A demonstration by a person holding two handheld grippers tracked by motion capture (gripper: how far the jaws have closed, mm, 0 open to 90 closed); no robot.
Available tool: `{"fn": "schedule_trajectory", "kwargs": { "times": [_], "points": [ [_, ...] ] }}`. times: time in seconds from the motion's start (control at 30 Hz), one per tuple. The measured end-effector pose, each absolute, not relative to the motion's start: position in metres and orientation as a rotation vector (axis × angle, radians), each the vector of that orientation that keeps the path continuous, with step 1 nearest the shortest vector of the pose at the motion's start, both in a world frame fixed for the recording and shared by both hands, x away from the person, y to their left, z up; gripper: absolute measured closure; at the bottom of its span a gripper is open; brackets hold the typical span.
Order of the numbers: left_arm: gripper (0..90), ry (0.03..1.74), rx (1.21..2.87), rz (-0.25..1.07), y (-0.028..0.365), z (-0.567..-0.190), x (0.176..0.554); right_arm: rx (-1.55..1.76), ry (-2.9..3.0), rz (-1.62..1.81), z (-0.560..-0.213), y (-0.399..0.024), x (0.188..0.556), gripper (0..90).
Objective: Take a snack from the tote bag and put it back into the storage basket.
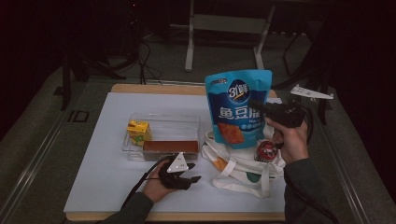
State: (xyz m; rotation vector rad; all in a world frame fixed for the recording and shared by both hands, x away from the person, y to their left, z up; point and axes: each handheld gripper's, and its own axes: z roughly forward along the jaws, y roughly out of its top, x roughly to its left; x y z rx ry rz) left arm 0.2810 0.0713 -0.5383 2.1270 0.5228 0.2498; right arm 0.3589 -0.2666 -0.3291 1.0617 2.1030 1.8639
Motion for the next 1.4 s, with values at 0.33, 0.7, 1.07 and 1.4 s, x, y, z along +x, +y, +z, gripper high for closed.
{"fn": "schedule_trajectory", "kwargs": {
  "times": [0.33, 0.7, 1.07, 1.4],
  "points": [
    [47.3, 0.52, 2.128, 0.249, 0.071, -0.538, 0.281, 1.024, 2.113, 1.893, -0.322, -0.254, 0.36, 88.8],
    [47.3, 0.521, 2.127, 0.246, 0.071, -0.538, 0.281, 1.016, 2.128, 1.913, -0.319, -0.234, 0.367, 88.8],
    [47.3, 0.524, 2.121, 0.238, 0.072, -0.538, 0.281, 1.013, 2.141, 1.927, -0.317, -0.214, 0.376, 88.8],
    [47.4, 0.52, 2.122, 0.232, 0.071, -0.538, 0.281, 0.992, 2.137, 1.957, -0.312, -0.194, 0.381, 88.8]
  ]
}}
